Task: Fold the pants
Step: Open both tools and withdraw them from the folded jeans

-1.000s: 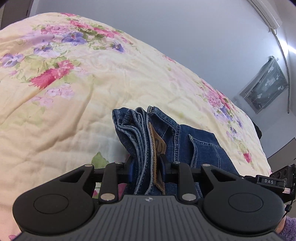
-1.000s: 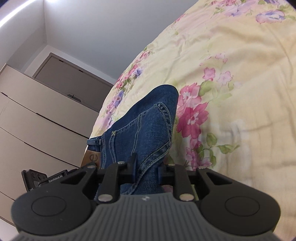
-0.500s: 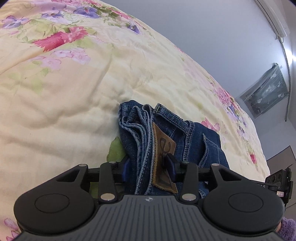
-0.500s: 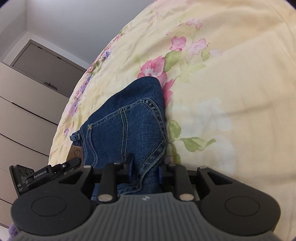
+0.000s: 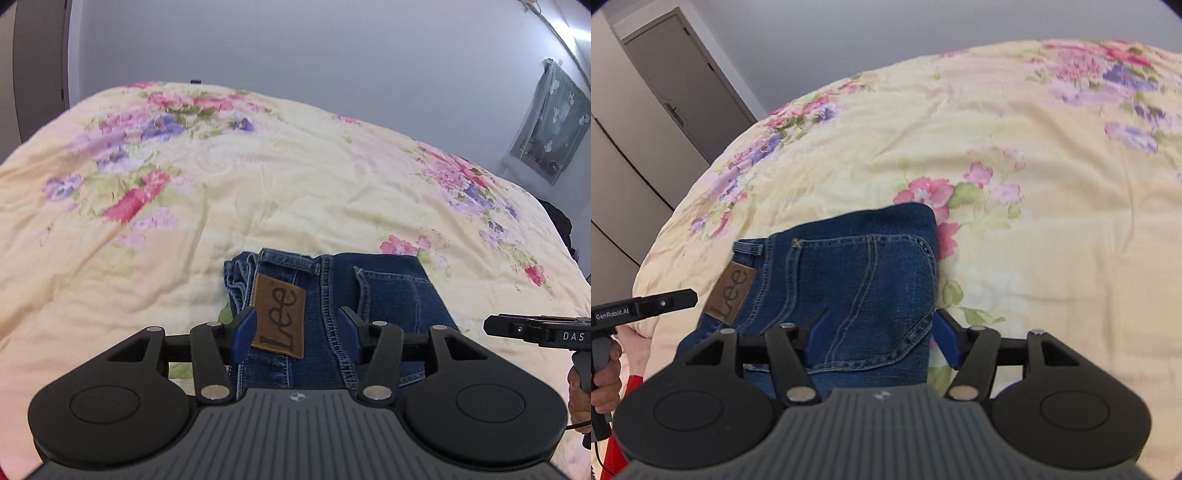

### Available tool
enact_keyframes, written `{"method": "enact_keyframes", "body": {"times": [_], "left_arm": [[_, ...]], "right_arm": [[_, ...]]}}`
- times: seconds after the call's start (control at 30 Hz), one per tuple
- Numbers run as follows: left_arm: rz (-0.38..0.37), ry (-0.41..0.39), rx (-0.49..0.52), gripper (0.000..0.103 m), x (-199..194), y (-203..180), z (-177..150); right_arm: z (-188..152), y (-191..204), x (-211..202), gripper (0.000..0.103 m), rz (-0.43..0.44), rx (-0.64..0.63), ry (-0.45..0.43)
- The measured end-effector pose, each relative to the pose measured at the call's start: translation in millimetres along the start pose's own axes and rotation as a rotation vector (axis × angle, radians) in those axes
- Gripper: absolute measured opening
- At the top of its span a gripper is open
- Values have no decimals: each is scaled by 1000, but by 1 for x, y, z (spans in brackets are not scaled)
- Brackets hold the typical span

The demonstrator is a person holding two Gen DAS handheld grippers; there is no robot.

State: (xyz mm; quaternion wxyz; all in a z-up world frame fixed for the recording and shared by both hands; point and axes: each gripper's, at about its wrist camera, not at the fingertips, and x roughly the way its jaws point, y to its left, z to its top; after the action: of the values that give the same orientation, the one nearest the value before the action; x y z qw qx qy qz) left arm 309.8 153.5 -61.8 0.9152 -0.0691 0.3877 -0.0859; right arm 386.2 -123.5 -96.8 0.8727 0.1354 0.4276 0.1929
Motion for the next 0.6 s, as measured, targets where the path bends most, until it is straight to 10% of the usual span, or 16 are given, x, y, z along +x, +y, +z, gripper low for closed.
{"method": "enact_keyframes", "body": {"times": [0.6], "left_arm": [[292, -217, 155, 86, -141, -134, -78]], "right_arm": [[-97, 106, -182, 81, -99, -324, -298]]}}
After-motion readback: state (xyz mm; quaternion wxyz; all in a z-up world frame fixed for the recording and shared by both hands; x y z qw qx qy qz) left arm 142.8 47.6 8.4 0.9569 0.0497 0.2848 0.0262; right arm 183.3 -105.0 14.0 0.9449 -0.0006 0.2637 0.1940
